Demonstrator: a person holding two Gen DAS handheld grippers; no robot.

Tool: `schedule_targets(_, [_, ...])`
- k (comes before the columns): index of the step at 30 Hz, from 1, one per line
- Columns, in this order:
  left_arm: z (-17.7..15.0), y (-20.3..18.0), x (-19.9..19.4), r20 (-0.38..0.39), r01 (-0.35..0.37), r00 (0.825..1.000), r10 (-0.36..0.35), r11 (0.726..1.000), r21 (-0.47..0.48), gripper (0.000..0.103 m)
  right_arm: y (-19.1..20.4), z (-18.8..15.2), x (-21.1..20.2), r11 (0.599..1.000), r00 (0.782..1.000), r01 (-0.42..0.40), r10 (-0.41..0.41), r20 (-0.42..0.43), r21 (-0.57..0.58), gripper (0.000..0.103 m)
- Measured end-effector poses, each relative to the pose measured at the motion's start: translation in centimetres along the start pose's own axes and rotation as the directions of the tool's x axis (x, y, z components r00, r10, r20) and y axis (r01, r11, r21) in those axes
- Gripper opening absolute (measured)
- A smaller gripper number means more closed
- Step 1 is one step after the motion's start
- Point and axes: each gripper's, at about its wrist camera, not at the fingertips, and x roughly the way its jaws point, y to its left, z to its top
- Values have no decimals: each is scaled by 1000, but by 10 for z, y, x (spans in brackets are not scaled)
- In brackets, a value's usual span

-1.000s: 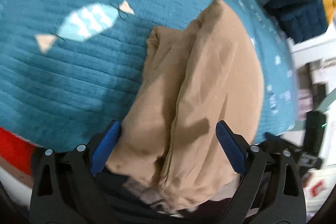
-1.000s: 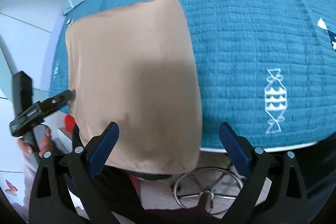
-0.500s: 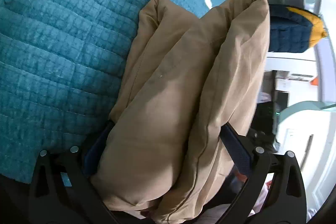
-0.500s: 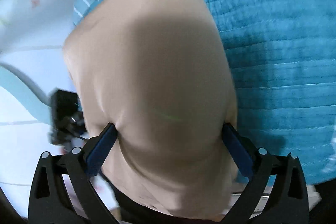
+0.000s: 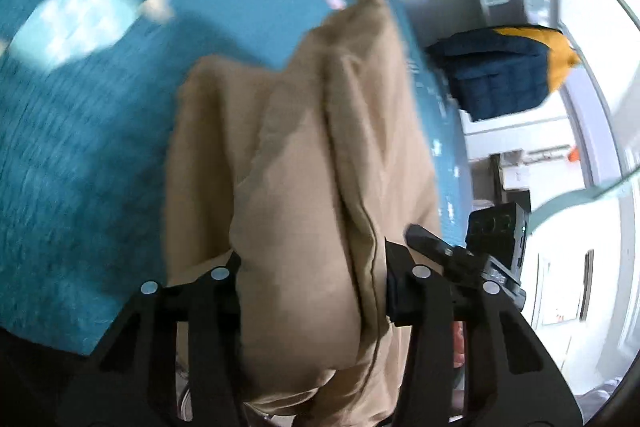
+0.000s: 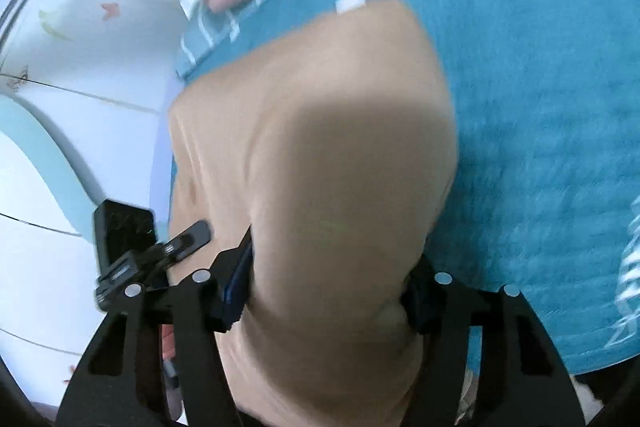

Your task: Fold large clothes

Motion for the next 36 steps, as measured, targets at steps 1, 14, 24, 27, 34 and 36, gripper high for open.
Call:
schedule_targets(1, [5, -13, 1, 3, -9, 1000, 9, 999, 38, 45, 3, 6, -7, 1000, 1000, -1, 1, 14, -11, 54])
schedule_targets(14, [62, -49, 92, -28, -247, 969, 247, 969, 8, 61, -75, 59, -69, 940, 943, 314, -325, 72, 131, 76])
schedule_targets(24, [35, -123, 62, 173, -506, 858, 484, 853, 125, 38, -24, 37, -88, 935, 919, 348, -325, 222, -72, 54])
schedule_targets(27, [28, -137, 81, 159, -536, 844, 512, 821, 198, 37, -25, 32, -39, 924, 925, 376, -368, 99, -73, 34])
schedule_targets(34, [-11, -82, 82, 91, -643, 763, 640, 736, 212, 36, -11, -32, -4, 913, 926, 355, -373, -61, -202, 35])
schedule_targets(36, [-13, -69, 73, 75, -604, 795, 601, 776, 180, 36, -6, -30, -15, 919, 931, 334, -357, -79, -211, 34])
